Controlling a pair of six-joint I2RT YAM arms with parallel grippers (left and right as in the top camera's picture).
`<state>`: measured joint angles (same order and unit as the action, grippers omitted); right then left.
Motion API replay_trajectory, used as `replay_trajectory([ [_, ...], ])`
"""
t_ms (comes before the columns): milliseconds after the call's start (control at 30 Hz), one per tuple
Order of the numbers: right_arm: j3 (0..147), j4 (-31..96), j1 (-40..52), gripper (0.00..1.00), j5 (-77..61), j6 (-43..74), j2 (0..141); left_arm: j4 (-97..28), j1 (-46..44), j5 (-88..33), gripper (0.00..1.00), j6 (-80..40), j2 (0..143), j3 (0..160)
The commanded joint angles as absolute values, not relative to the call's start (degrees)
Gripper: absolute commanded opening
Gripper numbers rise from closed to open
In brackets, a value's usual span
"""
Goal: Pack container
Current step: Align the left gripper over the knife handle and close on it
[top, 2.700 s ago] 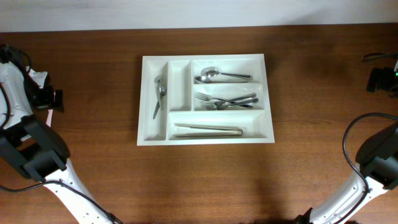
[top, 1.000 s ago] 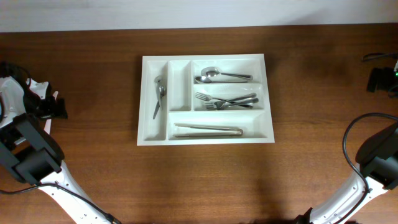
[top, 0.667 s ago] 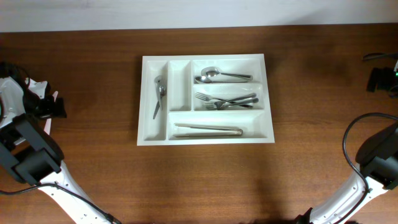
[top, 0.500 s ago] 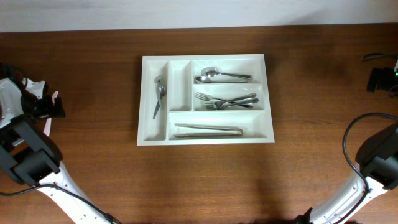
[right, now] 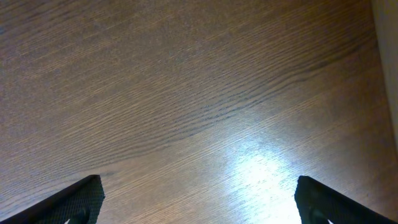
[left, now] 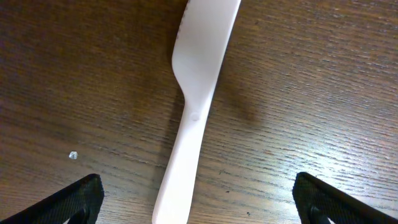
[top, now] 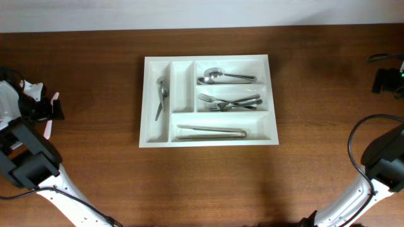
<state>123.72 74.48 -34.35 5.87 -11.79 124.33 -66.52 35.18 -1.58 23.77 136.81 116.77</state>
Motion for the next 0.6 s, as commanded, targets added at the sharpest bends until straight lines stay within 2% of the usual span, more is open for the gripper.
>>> replay_trajectory([
  [0,123.59,74.32,-34.15,0.99,5.32,-11.57,123.35,-66.35,35.42,-2.63,0.99,25.21,136.18,116.27],
  [567,123.59,74.32,-34.15,0.99,5.3,-11.57,123.35,-66.5,35.42,-2.61,0.99,25.3,138.65,116.27],
])
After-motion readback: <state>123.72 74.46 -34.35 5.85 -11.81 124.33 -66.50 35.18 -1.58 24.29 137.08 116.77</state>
